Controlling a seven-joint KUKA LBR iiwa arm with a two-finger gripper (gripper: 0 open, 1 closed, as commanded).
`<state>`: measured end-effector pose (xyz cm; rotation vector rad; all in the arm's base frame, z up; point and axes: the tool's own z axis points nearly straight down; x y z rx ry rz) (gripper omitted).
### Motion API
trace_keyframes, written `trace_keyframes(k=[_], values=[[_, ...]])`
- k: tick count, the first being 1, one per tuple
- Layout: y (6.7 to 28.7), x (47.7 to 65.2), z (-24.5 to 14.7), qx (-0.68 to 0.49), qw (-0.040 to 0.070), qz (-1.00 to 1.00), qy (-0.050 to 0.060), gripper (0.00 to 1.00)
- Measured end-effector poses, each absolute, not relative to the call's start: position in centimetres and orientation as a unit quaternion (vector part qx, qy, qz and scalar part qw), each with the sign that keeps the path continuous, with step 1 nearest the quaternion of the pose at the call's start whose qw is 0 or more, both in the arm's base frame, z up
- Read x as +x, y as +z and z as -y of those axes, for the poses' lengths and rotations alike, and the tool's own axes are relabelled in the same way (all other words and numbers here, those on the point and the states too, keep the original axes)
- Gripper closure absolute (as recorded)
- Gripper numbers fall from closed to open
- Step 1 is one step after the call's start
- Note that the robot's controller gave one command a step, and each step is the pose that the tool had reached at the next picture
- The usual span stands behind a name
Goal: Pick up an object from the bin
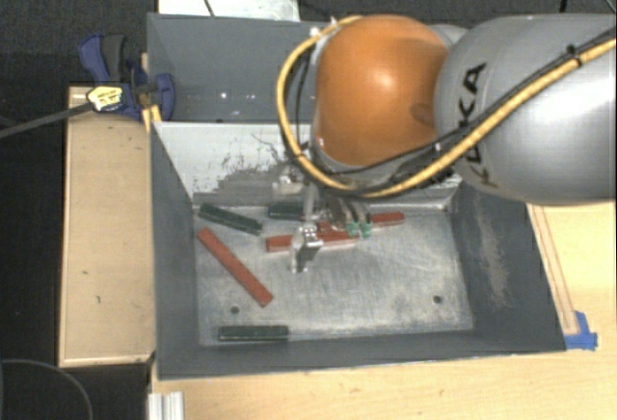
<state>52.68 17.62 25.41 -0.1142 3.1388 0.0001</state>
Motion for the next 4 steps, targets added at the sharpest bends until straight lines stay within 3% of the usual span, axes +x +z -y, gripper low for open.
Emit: trace_keyframes(k=[1,2,3,4], values=[[21.7,52.9,-16.8,-0.033,0.006,-0.999,0.002,0.0],[16.1,53.5,-12.2,0.002,0.001,-1.0,0.001,0.0],[11.4,56.4,-11.6,-0.063,0.004,-0.998,0.0,0.0],[7.5,57.5,-11.6,-0.172,0.005,-0.985,0.001,1.0]])
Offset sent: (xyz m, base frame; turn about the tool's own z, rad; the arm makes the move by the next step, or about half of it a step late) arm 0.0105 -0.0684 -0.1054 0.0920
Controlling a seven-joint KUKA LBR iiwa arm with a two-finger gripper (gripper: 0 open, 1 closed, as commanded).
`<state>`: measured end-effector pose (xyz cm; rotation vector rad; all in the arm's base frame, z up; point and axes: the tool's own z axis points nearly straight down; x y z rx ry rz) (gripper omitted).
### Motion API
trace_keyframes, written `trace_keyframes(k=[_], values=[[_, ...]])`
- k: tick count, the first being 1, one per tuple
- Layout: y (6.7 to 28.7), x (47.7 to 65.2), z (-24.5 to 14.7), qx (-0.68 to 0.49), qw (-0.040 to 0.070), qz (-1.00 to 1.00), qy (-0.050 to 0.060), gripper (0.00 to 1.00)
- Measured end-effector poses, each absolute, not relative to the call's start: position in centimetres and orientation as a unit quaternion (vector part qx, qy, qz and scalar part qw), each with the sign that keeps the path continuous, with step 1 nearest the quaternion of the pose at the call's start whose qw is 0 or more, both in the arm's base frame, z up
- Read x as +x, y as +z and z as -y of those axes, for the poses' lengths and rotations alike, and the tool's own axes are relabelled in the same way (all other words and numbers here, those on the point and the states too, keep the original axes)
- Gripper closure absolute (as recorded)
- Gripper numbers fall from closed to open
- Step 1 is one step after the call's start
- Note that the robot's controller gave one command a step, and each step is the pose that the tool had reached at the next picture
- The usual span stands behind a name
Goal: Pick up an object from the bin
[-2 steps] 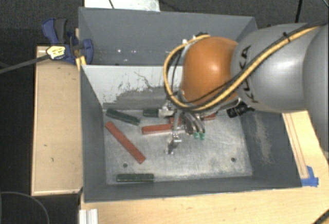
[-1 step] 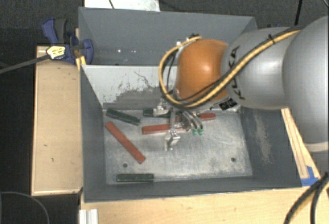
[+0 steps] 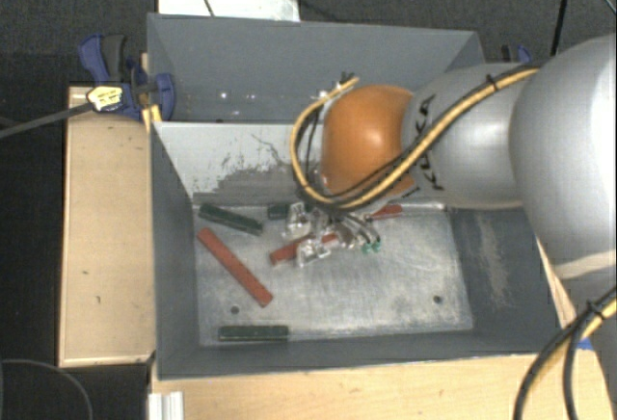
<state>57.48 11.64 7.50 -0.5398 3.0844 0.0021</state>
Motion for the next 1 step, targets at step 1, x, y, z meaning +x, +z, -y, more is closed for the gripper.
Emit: trace_keyframes(k=[1], values=[[7.5,57.48,-11.64,-0.17,0.005,-0.986,0.001,1.0]])
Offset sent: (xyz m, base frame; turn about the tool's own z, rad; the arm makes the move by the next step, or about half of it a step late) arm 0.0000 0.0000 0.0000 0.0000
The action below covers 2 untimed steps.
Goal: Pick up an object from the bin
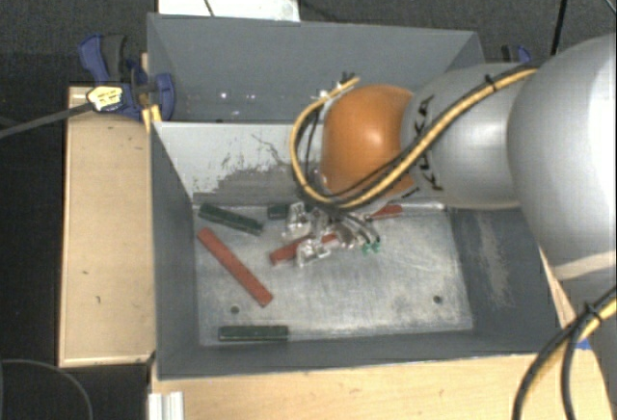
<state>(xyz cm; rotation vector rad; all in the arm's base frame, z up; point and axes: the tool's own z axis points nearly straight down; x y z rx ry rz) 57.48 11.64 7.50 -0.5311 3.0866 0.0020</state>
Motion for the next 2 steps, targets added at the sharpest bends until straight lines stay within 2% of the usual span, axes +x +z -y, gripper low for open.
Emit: trace_keyframes(k=[1,2], values=[[7.5,57.5,-11.6,-0.169,0.005,-0.986,0.001,1.0],[25.9,56.9,-11.9,-0.149,0.005,-0.989,0.0,1.0]])
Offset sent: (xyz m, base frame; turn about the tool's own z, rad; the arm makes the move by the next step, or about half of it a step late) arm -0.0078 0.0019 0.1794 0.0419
